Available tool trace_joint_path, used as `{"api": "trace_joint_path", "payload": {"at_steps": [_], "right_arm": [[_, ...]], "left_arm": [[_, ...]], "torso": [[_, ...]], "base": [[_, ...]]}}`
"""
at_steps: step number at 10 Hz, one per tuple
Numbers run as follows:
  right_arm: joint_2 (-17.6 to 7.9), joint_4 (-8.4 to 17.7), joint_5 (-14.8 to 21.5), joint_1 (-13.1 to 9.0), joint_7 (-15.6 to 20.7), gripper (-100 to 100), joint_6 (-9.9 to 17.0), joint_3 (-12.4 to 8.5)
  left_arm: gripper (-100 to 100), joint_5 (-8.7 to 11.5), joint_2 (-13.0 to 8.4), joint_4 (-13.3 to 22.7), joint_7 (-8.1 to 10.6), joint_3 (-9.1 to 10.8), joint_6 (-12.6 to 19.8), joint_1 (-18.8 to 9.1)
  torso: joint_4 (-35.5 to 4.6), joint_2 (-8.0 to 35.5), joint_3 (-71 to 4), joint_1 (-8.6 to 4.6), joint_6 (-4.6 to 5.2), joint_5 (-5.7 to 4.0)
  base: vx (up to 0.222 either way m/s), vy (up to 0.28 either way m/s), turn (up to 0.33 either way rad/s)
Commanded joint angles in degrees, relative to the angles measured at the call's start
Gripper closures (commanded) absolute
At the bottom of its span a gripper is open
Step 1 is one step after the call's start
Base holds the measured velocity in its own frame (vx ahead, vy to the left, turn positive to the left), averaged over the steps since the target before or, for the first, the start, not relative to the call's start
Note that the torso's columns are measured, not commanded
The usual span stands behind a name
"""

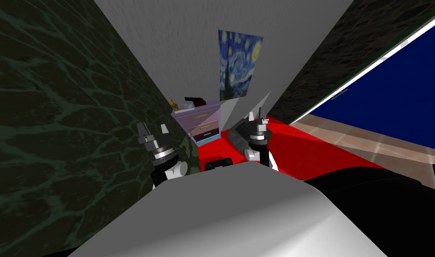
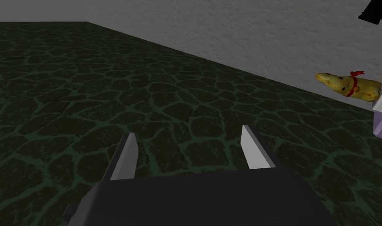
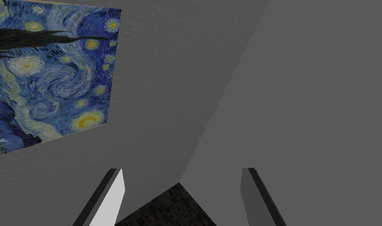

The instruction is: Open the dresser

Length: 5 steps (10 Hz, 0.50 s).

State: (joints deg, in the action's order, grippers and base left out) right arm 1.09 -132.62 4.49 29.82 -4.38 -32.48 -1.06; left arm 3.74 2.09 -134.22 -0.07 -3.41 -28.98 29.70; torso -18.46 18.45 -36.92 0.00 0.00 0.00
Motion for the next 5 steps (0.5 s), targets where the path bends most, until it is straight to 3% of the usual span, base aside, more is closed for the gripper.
{"api": "trace_joint_path", "payload": {"at_steps": [1,4,5], "right_arm": [[0.00,0.00,0.00,0.00,0.00,0,0.00,0.00],[0.00,0.00,0.00,0.00,0.00,0,0.00,0.00],[0.00,0.00,0.00,0.00,0.00,0,0.00,0.00]], "left_arm": [[0,0.00,0.00,0.00,0.00,0.00,0.00,0.00],[0,0.00,0.00,0.00,0.00,0.00,0.00,0.00],[-100,0.17,-2.59,0.14,0.05,0.13,0.61,-0.16]], "torso": [[-4.23,4.24,-8.44,0.00,0.00,0.00],[-16.92,16.93,-33.81,0.00,0.00,0.00],[-21.14,21.16,-42.27,0.00,0.00,0.00]], "base": [[0.000,0.000,0.000],[0.000,0.000,0.000],[0.026,-0.010,0.014]]}}
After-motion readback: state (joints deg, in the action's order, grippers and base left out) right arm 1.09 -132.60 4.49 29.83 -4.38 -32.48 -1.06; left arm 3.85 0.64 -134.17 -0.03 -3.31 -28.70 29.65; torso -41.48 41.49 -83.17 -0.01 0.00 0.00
